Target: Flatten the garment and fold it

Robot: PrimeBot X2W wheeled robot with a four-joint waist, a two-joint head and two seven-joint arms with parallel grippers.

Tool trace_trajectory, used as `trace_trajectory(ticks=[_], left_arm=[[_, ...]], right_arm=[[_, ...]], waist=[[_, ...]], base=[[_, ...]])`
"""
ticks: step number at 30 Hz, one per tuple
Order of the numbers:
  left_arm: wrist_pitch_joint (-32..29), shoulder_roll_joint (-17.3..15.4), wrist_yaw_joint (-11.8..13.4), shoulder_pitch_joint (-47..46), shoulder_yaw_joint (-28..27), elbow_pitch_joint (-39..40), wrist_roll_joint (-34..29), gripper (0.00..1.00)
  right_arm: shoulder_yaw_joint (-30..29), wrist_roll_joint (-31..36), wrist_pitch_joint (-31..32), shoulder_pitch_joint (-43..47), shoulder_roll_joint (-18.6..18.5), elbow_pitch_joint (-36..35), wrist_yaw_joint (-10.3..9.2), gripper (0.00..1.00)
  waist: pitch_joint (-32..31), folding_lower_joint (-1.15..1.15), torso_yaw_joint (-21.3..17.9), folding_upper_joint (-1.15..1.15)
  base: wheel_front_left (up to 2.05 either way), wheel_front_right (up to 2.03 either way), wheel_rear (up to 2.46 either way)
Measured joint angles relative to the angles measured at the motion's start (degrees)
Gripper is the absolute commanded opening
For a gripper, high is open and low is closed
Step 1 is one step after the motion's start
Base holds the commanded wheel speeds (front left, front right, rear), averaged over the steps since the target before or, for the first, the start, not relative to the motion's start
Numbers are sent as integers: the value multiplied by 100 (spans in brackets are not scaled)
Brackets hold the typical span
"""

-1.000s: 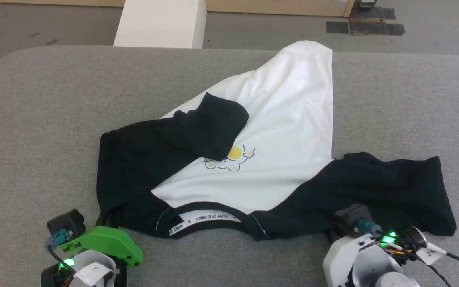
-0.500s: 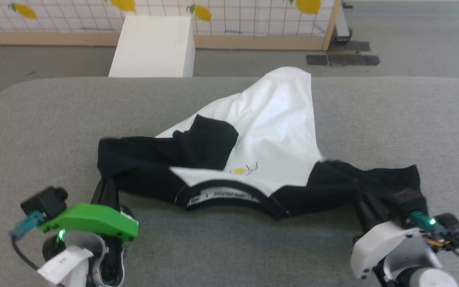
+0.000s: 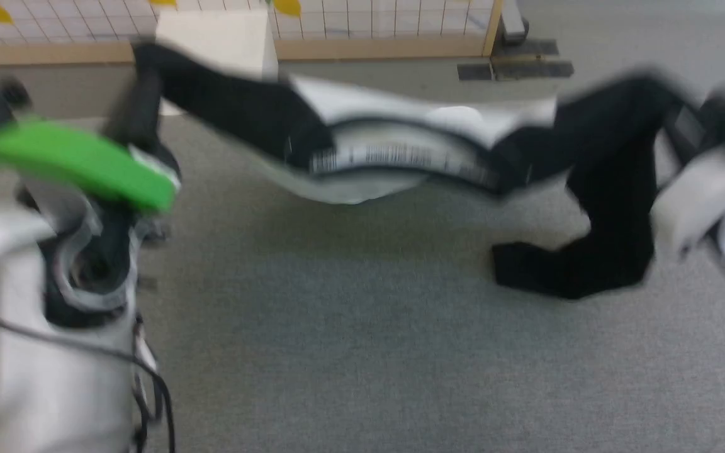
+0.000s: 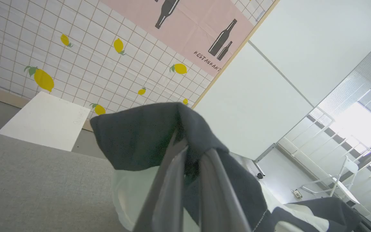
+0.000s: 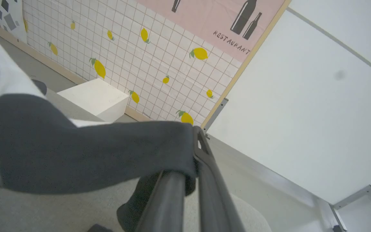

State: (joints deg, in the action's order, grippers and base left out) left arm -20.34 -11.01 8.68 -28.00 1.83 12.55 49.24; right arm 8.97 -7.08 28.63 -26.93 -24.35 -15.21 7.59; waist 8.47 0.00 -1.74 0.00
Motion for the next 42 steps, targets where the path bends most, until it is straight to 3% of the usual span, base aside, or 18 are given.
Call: trace_trajectory(ticks=[3,7,14,20,25,29,33,38,42], left_arm=[[-190,71,303,-914,-219,-280,302,0],[-256,25,639,-2175,-409,-845,307,0],[238,67,1136,-4036,-842,-1885,270,0],[1055,292,1199,-5260,-1404,-2403,450,0],[1596,396,914,-6012,-1684,-2546,679,0],[1711,389,722,-6111,-1759,-2796,731,0],[1624,335,516,-5578,-1623,-3217,656,0],[1327,289,214,-4299,-1507,-3566,621,0],[1024,298,-18,-2894,-1434,-3641,633,0]], right_arm=[[211,-193,222,-1173,-391,308,0,0],[537,-396,368,-2694,-576,992,1,0],[575,-292,94,-4938,-230,2520,3,0],[190,212,-615,-6160,305,3293,5,0],[-104,680,-1412,-6934,615,3727,22,0],[-142,797,-1762,-7161,770,4112,21,0],[82,632,-1755,-6910,769,4537,21,0],[630,-178,-1352,-5650,701,4842,20,0],[1123,-1053,-887,-4218,457,4368,4,0]], waist=[[260,0,-28,0],[678,0,-66,0],[1497,1,-130,0],[2143,2,-172,0],[2558,2,-191,0],[2750,2,-163,0],[2776,2,-59,0],[2595,2,19,0],[2311,1,47,0]], base=[[0,0,0],[0,0,0],[0,0,0],[0,0,0],[0,0,0],[0,0,0],[0,0,0],[0,0,0],[0,0,0]])
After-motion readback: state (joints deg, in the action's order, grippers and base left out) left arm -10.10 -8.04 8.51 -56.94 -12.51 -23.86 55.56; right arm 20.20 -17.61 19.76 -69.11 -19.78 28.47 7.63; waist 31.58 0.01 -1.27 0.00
